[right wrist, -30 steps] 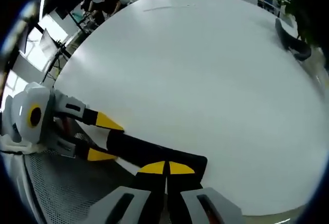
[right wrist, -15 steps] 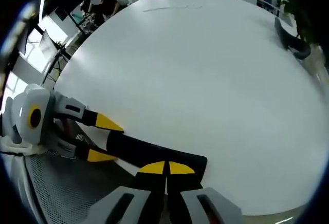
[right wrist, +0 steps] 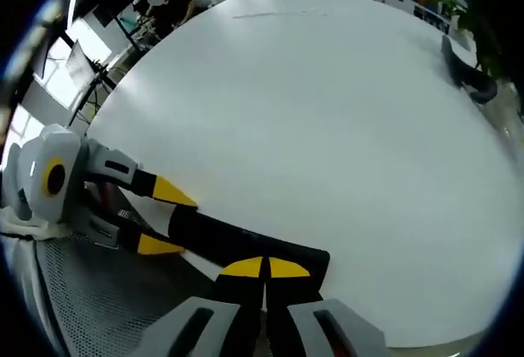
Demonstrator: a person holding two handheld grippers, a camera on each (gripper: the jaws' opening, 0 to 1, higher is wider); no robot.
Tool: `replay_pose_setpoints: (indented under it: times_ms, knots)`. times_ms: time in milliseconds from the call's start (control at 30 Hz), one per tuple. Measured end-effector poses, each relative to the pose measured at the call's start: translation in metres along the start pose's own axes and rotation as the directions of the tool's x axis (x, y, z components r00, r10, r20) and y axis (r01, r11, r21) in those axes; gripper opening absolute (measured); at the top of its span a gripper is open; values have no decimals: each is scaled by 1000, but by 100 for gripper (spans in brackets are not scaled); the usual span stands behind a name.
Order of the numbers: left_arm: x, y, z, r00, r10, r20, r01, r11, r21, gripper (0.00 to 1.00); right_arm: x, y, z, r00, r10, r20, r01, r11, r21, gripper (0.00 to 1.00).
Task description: Press the specified remote control buttons in sequence, fully releasing each button before pressing the next.
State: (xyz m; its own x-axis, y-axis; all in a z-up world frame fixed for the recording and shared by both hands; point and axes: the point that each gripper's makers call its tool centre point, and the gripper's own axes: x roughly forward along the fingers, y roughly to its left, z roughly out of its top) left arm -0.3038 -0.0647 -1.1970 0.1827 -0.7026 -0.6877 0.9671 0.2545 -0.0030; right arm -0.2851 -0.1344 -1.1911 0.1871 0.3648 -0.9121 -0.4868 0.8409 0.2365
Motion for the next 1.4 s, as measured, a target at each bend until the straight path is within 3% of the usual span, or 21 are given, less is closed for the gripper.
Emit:
replay_pose_setpoints:
  times_ms: [167, 333, 467, 633, 867, 1067, 1400]
  knots:
    - [0, 0, 0, 1000, 0, 0, 0, 1000, -1, 25, -1, 0, 0, 1000, -1, -3, 1, 1000, 6, 0]
    - [0, 0, 0, 1000, 0, -1, 0, 1000, 2, 25, -1, 3, 0, 999, -35, -16, 34, 998, -49, 0]
    - [0, 0, 0, 1000, 1, -3, -1, 1000, 5, 24, -4, 8, 2, 1000, -17, -7, 16, 998, -53, 0]
    - [1, -4, 0, 1000, -15, -6, 15, 1000, 19, 24, -10, 6, 12, 999, -1, 52, 1, 1000, -10, 0]
    - [3, -7, 0, 999, -34, -11, 34, 999, 28, 24, -9, 6, 10, 999, 21, 44, -23, 999, 42, 0]
    - [4, -7, 2, 999, -43, -8, 43, 998, 37, 24, -3, 16, 4, 999, 49, 5, -49, 999, -1, 0]
    - [5, -10, 3, 999, -51, -6, 51, 997, 59, 24, 3, 19, -1, 999, 32, -23, -34, 994, -99, 0]
